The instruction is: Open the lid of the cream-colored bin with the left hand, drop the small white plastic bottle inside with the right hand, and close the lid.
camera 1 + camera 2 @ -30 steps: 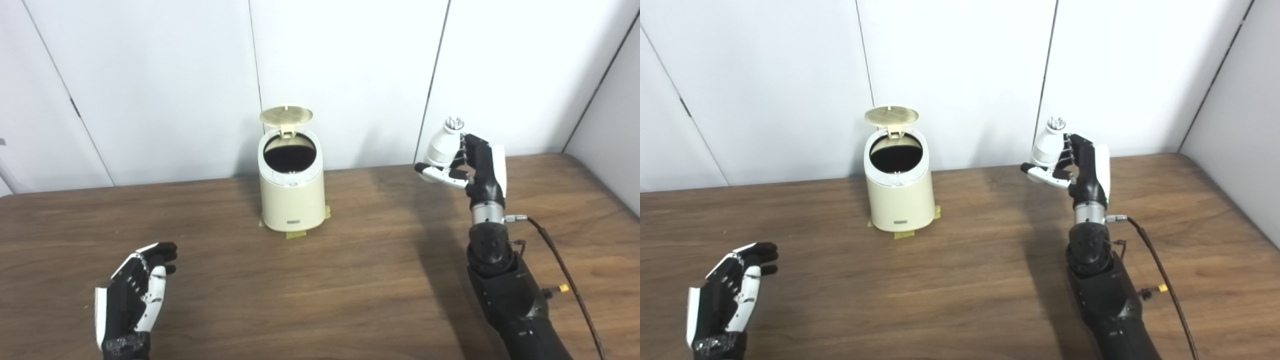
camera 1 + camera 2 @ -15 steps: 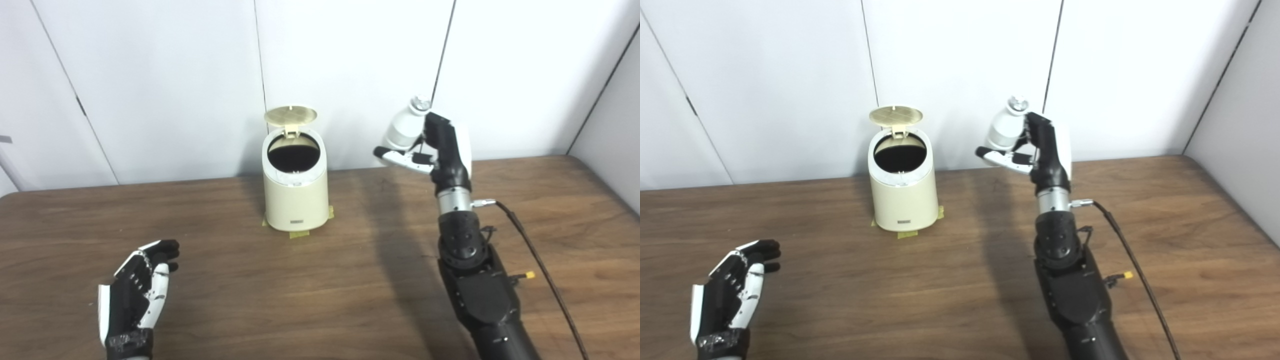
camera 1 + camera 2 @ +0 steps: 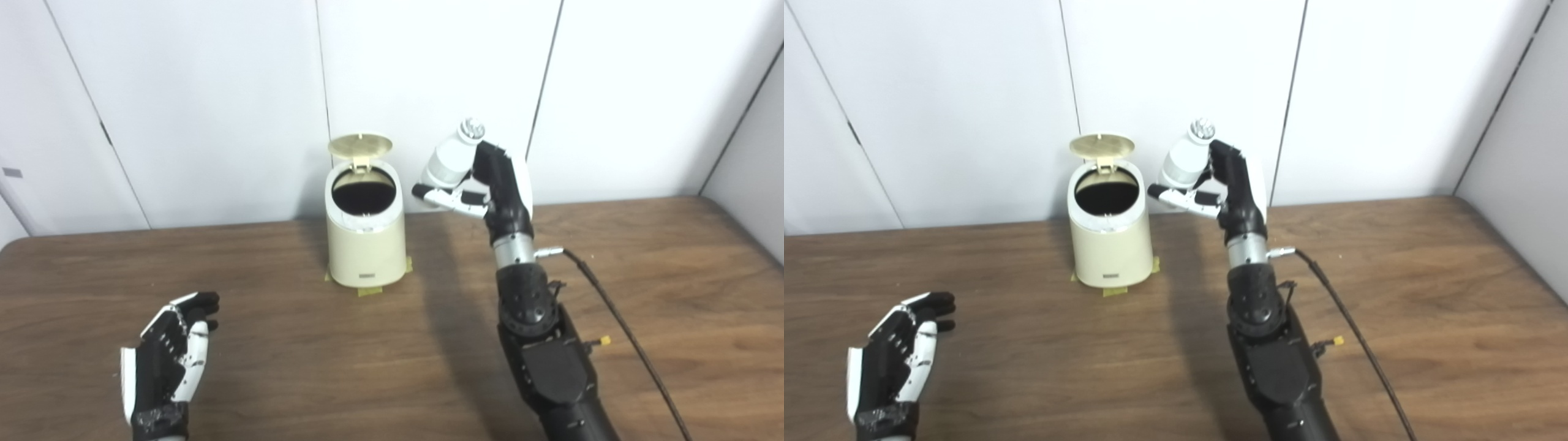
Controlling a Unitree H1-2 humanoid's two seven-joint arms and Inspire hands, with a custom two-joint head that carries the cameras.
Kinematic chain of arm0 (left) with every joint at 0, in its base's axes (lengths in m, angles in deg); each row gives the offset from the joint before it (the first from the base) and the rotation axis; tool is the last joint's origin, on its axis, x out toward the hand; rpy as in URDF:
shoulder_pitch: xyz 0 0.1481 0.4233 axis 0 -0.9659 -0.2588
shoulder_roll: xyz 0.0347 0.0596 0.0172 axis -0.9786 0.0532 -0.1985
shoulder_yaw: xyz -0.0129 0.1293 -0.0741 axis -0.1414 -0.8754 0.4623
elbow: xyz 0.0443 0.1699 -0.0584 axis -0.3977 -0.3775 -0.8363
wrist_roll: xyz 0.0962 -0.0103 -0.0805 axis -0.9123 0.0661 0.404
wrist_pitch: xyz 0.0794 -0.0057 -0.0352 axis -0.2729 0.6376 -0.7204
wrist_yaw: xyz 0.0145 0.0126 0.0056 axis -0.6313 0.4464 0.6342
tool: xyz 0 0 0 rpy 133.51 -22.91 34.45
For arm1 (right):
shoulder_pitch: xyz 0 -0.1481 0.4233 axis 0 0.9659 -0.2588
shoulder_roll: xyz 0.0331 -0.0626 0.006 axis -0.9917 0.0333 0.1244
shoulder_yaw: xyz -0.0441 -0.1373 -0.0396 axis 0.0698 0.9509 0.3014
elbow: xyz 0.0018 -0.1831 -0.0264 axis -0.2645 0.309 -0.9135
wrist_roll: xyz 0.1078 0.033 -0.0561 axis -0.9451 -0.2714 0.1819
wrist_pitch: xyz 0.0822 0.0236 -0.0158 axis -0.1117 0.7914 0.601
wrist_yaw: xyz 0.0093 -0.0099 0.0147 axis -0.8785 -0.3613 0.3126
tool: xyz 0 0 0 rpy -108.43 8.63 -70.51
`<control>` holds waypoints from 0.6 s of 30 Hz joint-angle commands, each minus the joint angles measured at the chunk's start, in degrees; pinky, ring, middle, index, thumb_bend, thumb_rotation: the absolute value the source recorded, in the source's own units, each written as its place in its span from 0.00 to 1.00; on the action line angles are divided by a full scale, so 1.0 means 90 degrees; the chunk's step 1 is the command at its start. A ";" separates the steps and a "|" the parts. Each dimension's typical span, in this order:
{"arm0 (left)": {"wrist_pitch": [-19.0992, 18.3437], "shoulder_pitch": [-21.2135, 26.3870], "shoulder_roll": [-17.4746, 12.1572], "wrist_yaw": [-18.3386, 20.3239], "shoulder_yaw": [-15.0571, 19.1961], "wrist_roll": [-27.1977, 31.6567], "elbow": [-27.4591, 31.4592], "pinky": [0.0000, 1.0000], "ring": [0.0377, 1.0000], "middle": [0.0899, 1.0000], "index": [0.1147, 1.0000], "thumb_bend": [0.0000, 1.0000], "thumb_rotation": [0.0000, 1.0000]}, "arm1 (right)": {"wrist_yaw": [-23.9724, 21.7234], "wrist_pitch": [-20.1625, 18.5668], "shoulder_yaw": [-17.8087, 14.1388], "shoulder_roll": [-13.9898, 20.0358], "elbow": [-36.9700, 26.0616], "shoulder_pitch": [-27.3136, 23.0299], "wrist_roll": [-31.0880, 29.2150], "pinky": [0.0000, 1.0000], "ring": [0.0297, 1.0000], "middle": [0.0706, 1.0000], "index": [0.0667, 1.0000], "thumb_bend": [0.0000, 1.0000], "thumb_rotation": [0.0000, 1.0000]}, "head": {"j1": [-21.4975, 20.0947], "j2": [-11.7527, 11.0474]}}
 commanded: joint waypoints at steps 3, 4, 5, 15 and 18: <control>0.0354 0.0082 0.0113 -0.0046 -0.0153 -0.0177 -0.0404 0.64 0.69 0.66 0.60 0.19 0.48 | 0.0076 0.0273 0.0109 -0.0107 -0.0090 -0.0396 0.0172 0.35 0.40 0.43 0.49 0.52 0.00 | 0.0055 -0.0038; 0.0369 0.0086 0.0118 -0.0062 -0.0164 -0.0201 -0.0423 0.63 0.69 0.66 0.60 0.19 0.48 | 0.0072 0.0251 0.0139 -0.0120 -0.0084 -0.0418 0.0215 0.35 0.40 0.43 0.50 0.51 0.00 | 0.0076 -0.0054; 0.0382 0.0092 0.0122 -0.0080 -0.0173 -0.0230 -0.0448 0.63 0.68 0.66 0.60 0.20 0.48 | 0.0067 0.0254 0.0163 -0.0132 -0.0059 -0.0450 0.0245 0.35 0.40 0.43 0.50 0.51 0.00 | 0.0098 -0.0074; 0.0508 0.0147 0.0184 -0.0222 -0.0241 -0.0299 -0.0640 0.64 0.69 0.66 0.61 0.21 0.51 | 0.0208 0.0755 0.0261 -0.0270 0.0608 -0.0793 0.0293 0.34 0.40 0.43 0.49 0.51 0.00 | 0.0257 -0.0251; 0.0533 0.0145 0.0195 -0.0246 -0.0265 -0.0291 -0.0673 0.64 0.69 0.66 0.61 0.22 0.52 | 0.0384 0.0863 0.0280 -0.0316 0.0936 -0.0934 0.0416 0.35 0.40 0.43 0.49 0.51 0.00 | 0.0291 -0.0295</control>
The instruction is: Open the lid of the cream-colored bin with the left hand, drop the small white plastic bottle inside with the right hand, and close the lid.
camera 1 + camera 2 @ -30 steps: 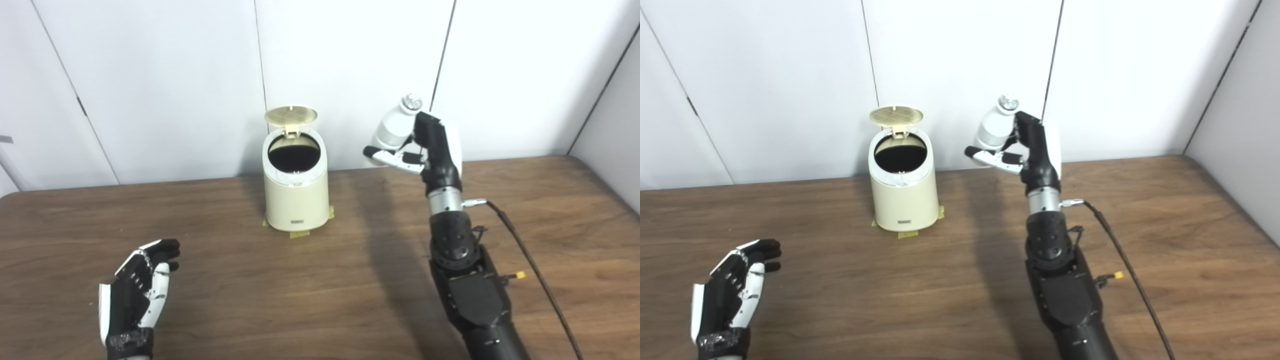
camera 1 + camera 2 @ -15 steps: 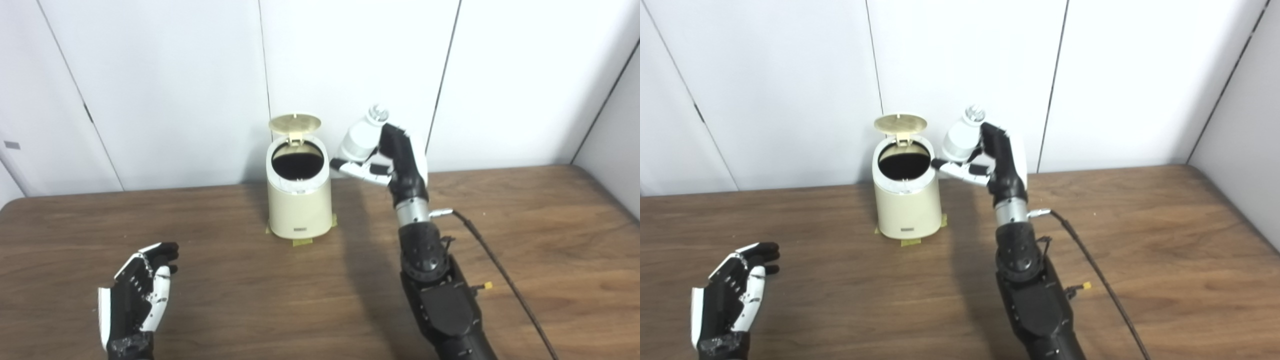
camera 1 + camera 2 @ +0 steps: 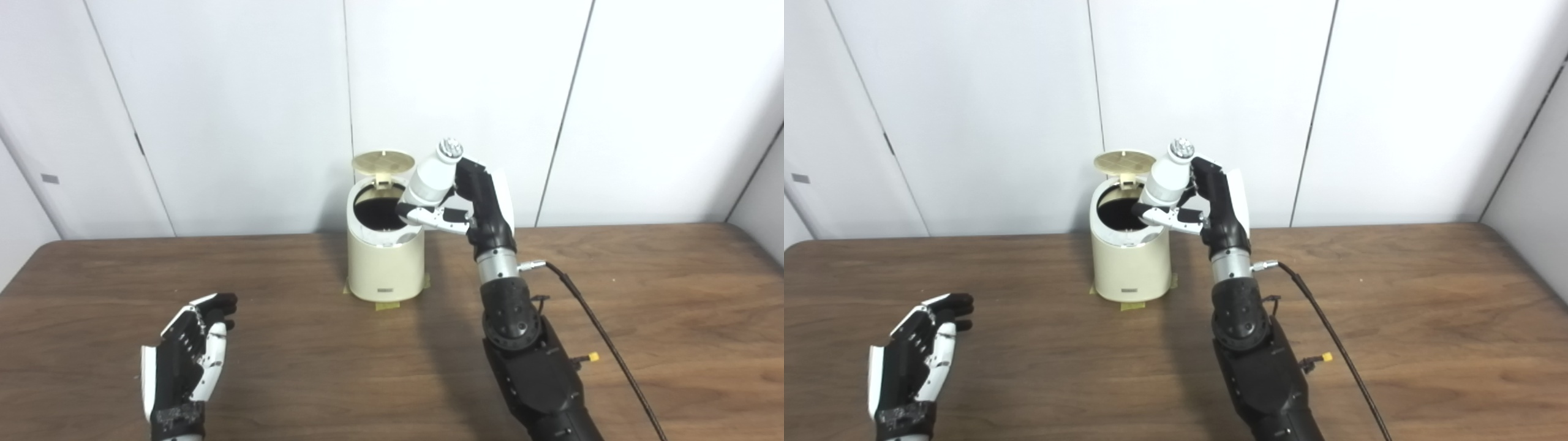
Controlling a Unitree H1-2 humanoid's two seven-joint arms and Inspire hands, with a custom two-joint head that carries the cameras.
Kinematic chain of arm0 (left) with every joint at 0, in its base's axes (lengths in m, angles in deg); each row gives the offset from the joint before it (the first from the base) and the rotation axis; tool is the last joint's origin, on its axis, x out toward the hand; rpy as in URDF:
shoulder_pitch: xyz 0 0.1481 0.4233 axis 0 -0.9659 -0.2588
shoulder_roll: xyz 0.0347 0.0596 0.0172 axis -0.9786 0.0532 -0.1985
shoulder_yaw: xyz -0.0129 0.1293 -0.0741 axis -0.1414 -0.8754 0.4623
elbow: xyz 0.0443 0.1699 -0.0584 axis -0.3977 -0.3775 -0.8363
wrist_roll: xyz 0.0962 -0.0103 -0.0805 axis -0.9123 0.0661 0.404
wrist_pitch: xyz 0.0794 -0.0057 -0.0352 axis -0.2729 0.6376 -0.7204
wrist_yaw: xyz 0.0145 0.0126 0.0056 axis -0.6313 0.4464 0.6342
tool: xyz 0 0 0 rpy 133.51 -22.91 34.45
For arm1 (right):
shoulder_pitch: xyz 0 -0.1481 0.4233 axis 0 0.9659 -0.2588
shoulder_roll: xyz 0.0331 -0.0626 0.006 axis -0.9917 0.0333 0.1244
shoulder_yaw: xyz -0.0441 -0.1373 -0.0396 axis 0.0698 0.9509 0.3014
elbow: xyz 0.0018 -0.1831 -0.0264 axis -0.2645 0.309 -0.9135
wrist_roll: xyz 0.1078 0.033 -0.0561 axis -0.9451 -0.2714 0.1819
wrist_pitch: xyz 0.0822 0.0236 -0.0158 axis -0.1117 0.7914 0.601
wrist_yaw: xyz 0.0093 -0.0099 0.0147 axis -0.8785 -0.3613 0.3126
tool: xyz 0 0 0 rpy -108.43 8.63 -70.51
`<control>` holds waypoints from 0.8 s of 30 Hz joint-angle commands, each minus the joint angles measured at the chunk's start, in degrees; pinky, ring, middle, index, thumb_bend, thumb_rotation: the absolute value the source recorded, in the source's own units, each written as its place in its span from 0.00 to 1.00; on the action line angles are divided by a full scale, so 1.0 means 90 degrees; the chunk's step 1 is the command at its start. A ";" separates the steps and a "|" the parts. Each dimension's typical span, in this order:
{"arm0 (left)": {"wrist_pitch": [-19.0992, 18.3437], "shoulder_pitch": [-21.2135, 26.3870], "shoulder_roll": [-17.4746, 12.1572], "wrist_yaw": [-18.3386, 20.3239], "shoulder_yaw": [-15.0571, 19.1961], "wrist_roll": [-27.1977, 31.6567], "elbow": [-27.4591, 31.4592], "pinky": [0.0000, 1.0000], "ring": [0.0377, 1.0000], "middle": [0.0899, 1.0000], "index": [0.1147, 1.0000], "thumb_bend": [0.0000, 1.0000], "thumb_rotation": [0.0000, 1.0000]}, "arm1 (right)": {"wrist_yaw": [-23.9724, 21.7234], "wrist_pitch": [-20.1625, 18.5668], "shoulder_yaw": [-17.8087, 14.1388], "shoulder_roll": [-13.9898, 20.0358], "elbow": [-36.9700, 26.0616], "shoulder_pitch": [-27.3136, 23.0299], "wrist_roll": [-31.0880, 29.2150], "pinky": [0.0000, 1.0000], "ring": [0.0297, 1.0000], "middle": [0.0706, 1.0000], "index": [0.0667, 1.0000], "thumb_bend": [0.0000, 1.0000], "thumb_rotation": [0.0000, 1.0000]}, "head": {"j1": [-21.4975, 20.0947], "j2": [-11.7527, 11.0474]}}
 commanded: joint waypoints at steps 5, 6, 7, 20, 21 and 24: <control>0.0309 0.0008 0.0216 -0.0120 -0.0192 -0.0323 -0.0495 0.63 0.68 0.66 0.61 0.20 0.51 | 0.0300 0.0614 -0.0007 -0.0125 0.0487 -0.0692 0.0048 0.34 0.40 0.43 0.49 0.51 0.00 | 0.0038 -0.0052; 0.0311 0.0007 0.0218 -0.0129 -0.0198 -0.0326 -0.0498 0.63 0.68 0.66 0.61 0.20 0.51 | 0.0331 0.0664 -0.0009 -0.0128 0.0583 -0.0741 0.0055 0.35 0.40 0.43 0.49 0.51 0.00 | 0.0042 -0.0057; 0.0307 0.0005 0.0225 -0.0146 -0.0202 -0.0340 -0.0497 0.63 0.68 0.66 0.61 0.20 0.52 | 0.0378 0.0721 -0.0006 -0.0127 0.0682 -0.0790 0.0076 0.35 0.40 0.43 0.49 0.51 0.00 | 0.0049 -0.0065; 0.0410 -0.0019 0.0260 -0.0182 -0.0245 -0.0351 -0.0517 0.63 0.68 0.66 0.61 0.20 0.52 | 0.0925 0.1403 0.0080 -0.0107 0.1652 -0.1093 0.0228 0.36 0.40 0.45 0.49 0.51 0.00 | 0.0118 -0.0123; 0.0412 -0.0021 0.0266 -0.0186 -0.0243 -0.0351 -0.0520 0.63 0.68 0.66 0.61 0.20 0.52 | 0.0965 0.1445 0.0086 -0.0104 0.1699 -0.1107 0.0253 0.36 0.40 0.45 0.49 0.51 0.00 | 0.0118 -0.0123; 0.0423 -0.0019 0.0267 -0.0192 -0.0247 -0.0363 -0.0534 0.63 0.68 0.66 0.61 0.19 0.52 | 0.1119 0.1605 0.0112 -0.0091 0.1879 -0.1173 0.0356 0.37 0.41 0.45 0.49 0.51 0.00 | 0.0118 -0.0123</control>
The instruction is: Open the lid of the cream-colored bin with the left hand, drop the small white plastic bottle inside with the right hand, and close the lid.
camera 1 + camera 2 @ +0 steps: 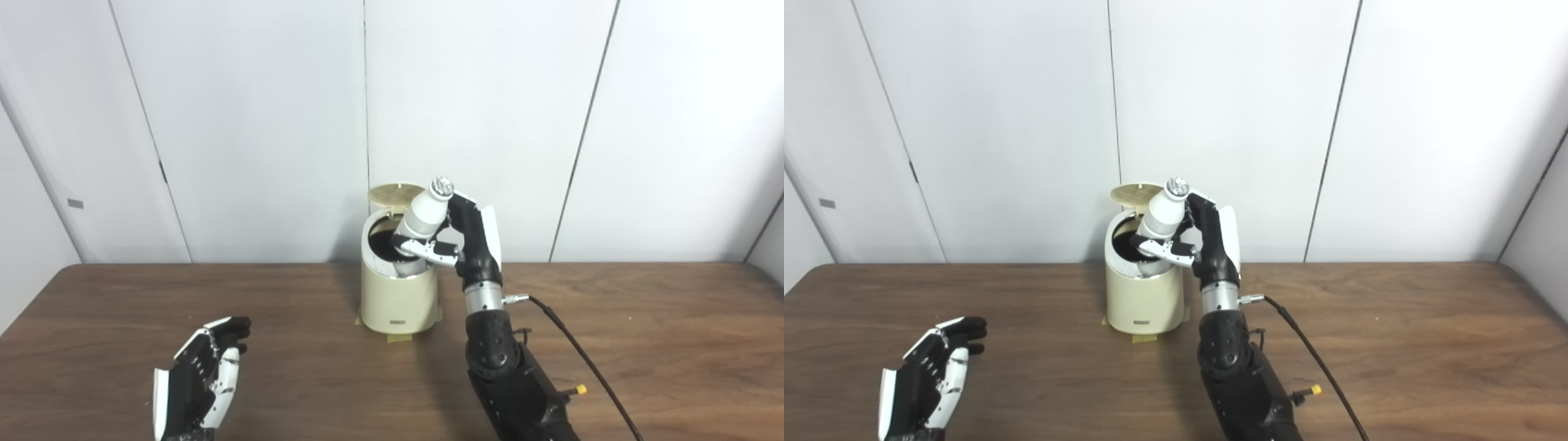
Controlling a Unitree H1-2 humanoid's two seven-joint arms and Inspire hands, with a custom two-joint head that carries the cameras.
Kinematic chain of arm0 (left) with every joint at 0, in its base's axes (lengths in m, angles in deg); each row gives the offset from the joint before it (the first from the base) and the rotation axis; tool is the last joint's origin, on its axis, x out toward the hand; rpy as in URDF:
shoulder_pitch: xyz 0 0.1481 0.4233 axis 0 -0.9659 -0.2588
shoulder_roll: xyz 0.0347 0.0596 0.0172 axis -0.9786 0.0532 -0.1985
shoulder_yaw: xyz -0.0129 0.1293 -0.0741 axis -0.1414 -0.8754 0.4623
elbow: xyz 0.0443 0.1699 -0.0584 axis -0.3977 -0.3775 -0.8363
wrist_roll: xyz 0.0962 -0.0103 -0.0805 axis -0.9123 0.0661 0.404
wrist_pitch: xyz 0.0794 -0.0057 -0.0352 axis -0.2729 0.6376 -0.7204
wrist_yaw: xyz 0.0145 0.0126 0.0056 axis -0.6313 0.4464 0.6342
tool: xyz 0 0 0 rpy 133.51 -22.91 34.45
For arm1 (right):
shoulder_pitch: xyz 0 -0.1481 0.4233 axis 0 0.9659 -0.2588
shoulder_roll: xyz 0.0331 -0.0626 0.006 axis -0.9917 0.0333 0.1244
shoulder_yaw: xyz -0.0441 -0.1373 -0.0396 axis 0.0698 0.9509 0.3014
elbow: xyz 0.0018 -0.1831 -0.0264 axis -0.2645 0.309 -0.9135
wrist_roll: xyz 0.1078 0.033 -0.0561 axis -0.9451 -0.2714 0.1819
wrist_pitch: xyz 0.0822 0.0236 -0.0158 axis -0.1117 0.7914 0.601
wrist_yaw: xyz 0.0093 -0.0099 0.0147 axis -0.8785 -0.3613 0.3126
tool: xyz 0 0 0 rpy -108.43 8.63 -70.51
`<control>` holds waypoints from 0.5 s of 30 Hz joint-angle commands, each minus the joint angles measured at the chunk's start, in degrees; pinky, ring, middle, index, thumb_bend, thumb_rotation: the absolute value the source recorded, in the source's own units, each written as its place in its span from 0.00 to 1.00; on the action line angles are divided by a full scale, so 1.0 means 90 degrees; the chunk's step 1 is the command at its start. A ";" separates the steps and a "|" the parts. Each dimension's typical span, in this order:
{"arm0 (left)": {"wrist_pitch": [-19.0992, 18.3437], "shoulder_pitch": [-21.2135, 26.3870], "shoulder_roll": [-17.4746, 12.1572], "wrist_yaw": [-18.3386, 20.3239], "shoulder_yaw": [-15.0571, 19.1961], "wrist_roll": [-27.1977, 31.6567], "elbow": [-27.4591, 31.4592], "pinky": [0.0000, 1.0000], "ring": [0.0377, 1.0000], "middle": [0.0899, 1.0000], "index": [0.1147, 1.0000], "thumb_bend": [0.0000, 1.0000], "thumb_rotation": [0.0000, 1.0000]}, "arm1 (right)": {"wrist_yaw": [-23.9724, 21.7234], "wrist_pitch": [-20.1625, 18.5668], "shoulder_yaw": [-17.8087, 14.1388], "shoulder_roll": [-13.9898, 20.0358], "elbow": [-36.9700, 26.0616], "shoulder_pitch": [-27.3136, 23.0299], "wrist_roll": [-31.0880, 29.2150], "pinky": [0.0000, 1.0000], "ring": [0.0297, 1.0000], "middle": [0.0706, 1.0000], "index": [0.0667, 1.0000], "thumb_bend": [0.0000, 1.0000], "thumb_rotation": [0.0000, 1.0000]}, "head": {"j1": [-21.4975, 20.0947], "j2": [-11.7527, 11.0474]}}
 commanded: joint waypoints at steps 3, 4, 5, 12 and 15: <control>0.0268 -0.0054 0.0267 -0.0072 -0.0186 -0.0247 -0.0519 0.63 0.67 0.65 0.61 0.20 0.51 | 0.0314 0.0499 0.0046 0.0036 0.0052 -0.0516 0.0179 0.38 0.41 0.45 0.49 0.51 0.00 | 0.0019 0.0020; 0.0267 -0.0059 0.0272 -0.0074 -0.0190 -0.0250 -0.0511 0.63 0.67 0.65 0.61 0.20 0.51 | 0.0340 0.0539 0.0057 0.0041 0.0086 -0.0528 0.0190 0.38 0.41 0.45 0.49 0.51 0.00 | 0.0019 0.0020; 0.0261 -0.0064 0.0269 -0.0075 -0.0198 -0.0275 -0.0499 0.63 0.67 0.65 0.61 0.20 0.52 | 0.0354 0.0573 0.0066 0.0046 0.0111 -0.0534 0.0194 0.38 0.41 0.45 0.49 0.51 0.00 | 0.0027 0.0017; 0.0232 -0.0094 0.0262 -0.0106 -0.0223 -0.0311 -0.0447 0.63 0.68 0.66 0.61 0.20 0.54 | 0.0437 0.0724 0.0508 0.0223 0.0249 -0.0474 0.0252 0.40 0.42 0.45 0.47 0.52 0.00 | 0.0045 0.0059; 0.0195 -0.0109 0.0253 -0.0093 -0.0233 -0.0292 -0.0410 0.64 0.68 0.66 0.61 0.21 0.56 | 0.0581 0.0725 0.0813 0.0319 0.0271 -0.0429 0.0266 0.39 0.42 0.45 0.47 0.52 0.00 | 0.0036 0.0060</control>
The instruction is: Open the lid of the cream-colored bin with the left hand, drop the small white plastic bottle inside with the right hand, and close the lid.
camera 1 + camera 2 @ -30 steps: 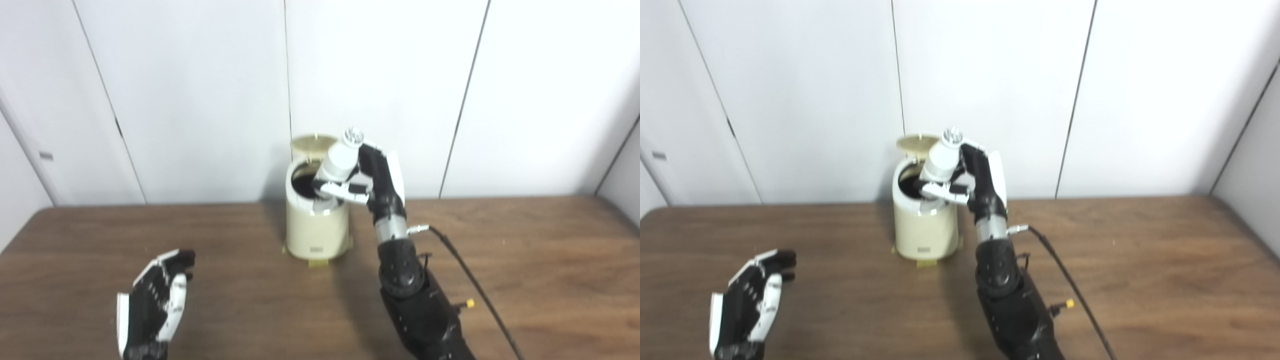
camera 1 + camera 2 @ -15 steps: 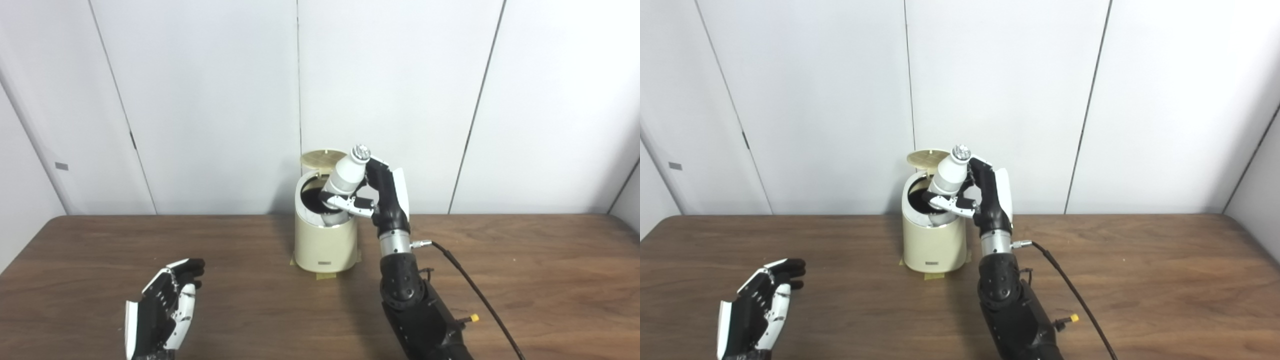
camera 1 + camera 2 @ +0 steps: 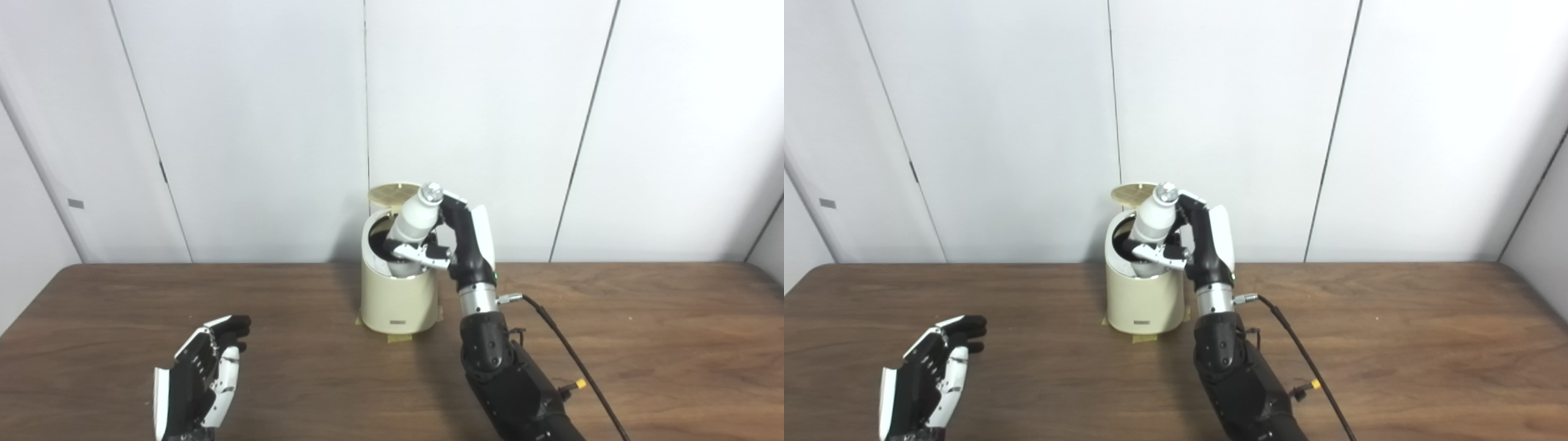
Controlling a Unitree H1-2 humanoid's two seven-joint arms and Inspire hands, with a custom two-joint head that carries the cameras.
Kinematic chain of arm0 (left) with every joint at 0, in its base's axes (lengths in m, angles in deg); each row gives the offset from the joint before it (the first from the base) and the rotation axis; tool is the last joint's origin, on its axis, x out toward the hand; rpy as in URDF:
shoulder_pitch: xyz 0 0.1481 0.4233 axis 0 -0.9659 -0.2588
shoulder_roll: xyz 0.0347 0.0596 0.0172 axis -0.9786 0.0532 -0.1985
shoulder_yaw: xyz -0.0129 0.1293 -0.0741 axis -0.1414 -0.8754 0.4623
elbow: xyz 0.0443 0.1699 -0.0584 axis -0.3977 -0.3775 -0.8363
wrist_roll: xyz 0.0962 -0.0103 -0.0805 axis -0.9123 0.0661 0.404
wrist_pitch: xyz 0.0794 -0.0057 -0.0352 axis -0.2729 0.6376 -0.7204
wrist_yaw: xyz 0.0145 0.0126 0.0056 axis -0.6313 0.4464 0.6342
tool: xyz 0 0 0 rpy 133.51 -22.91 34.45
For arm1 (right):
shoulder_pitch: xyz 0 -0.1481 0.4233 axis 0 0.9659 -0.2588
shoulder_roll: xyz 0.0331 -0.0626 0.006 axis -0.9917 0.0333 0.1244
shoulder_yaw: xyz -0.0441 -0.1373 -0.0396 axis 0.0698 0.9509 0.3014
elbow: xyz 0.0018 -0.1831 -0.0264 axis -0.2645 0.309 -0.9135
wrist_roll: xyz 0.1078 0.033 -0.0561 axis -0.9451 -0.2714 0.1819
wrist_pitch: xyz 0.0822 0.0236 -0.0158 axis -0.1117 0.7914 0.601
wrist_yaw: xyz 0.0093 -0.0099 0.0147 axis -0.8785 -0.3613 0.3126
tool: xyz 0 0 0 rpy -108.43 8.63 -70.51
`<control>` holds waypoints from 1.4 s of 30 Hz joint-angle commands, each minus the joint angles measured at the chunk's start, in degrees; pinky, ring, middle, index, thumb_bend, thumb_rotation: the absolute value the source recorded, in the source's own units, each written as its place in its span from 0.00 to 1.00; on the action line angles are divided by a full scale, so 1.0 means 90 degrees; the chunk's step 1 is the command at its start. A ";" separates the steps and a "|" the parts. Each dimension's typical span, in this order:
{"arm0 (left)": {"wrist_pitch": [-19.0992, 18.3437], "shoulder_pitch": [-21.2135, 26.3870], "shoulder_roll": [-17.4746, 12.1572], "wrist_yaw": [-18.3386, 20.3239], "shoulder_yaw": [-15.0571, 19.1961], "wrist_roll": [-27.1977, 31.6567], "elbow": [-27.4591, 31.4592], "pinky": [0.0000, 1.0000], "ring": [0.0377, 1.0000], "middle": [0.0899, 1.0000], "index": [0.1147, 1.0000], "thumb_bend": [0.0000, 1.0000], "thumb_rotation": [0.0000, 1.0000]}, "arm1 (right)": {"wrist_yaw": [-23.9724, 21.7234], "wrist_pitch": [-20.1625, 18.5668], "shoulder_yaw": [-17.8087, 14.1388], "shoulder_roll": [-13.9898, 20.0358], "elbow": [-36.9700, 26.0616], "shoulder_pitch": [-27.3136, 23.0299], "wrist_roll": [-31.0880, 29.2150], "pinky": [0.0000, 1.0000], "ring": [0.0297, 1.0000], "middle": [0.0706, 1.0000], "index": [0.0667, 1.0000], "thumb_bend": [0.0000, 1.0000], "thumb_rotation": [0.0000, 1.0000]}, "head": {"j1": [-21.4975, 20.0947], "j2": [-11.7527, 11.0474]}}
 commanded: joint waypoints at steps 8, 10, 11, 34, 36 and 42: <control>0.0137 -0.0115 0.0259 -0.0018 -0.0202 -0.0212 -0.0377 0.63 0.68 0.66 0.61 0.19 0.52 | 0.0475 0.0300 0.0575 0.0252 -0.0123 -0.0191 0.0042 0.39 0.42 0.45 0.46 0.52 0.00 | -0.0012 0.0007; 0.0114 -0.0124 0.0262 -0.0019 -0.0204 -0.0223 -0.0356 0.63 0.68 0.66 0.61 0.19 0.51 | 0.0529 0.0300 0.0690 0.0306 -0.0139 -0.0166 0.0037 0.39 0.42 0.45 0.46 0.52 0.00 | -0.0011 0.0014; 0.0111 -0.0127 0.0264 -0.0021 -0.0205 -0.0228 -0.0348 0.63 0.68 0.66 0.61 0.20 0.53 | 0.0544 0.0300 0.0738 0.0329 -0.0141 -0.0153 0.0029 0.39 0.42 0.46 0.46 0.52 0.00 | -0.0011 0.0014; 0.0204 -0.0136 0.0246 -0.0060 -0.0233 -0.0312 -0.0416 0.63 0.68 0.66 0.61 0.19 0.55 | 0.1660 0.0300 0.1533 0.0597 0.0462 -0.0526 0.0440 0.37 0.41 0.46 0.45 0.52 0.00 | 0.0021 -0.0017; 0.0187 -0.0140 0.0243 -0.0059 -0.0238 -0.0337 -0.0404 0.63 0.68 0.66 0.61 0.19 0.56 | 0.1746 0.0300 0.1601 0.0606 0.0549 -0.0567 0.0441 0.37 0.41 0.46 0.45 0.52 0.00 | 0.0021 -0.0017; 0.0173 -0.0154 0.0240 -0.0039 -0.0249 -0.0327 -0.0389 0.63 0.68 0.66 0.62 0.19 0.58 | 0.2081 0.0301 0.1852 0.0642 0.0752 -0.0686 0.0455 0.37 0.41 0.46 0.45 0.52 0.00 | 0.0027 -0.0029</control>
